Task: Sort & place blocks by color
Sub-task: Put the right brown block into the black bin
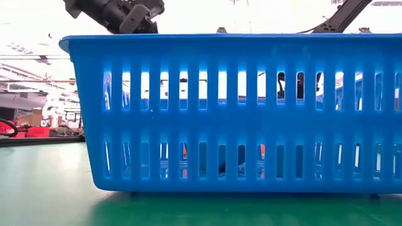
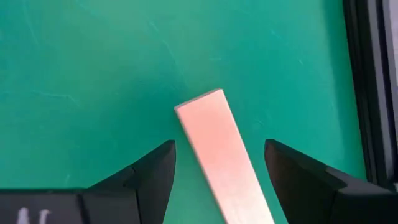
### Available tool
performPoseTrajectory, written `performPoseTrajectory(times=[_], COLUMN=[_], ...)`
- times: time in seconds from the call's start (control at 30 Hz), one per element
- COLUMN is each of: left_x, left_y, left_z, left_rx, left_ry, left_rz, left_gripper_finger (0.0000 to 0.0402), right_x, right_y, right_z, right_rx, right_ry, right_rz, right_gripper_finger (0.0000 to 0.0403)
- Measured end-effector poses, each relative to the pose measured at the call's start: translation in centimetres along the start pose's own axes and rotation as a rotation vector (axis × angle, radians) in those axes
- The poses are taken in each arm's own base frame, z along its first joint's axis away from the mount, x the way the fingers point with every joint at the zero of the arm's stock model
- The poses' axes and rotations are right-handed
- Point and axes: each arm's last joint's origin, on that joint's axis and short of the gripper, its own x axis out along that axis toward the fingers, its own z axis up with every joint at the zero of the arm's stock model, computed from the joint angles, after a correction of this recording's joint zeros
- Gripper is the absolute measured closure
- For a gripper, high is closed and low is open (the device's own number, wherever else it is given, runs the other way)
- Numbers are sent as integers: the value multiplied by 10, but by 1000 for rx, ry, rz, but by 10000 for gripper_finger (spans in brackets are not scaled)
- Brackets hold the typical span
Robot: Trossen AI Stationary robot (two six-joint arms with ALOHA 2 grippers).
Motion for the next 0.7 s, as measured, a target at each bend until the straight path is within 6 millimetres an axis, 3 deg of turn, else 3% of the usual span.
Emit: performPoseTrajectory(times=[0.53, 0.7], left_x=[0, 0], left_y=[1, 1], left_z=[0, -2], left_rx=[-26, -25], left_ry=[4, 16], left_rz=[3, 3], left_gripper_finger=[199, 199], right_x=[24, 24], right_y=[-14, -11], right_z=[-5, -8], right_rx=[-17, -16], right_ry=[0, 34], right_rz=[35, 60], right_gripper_finger=[168, 196])
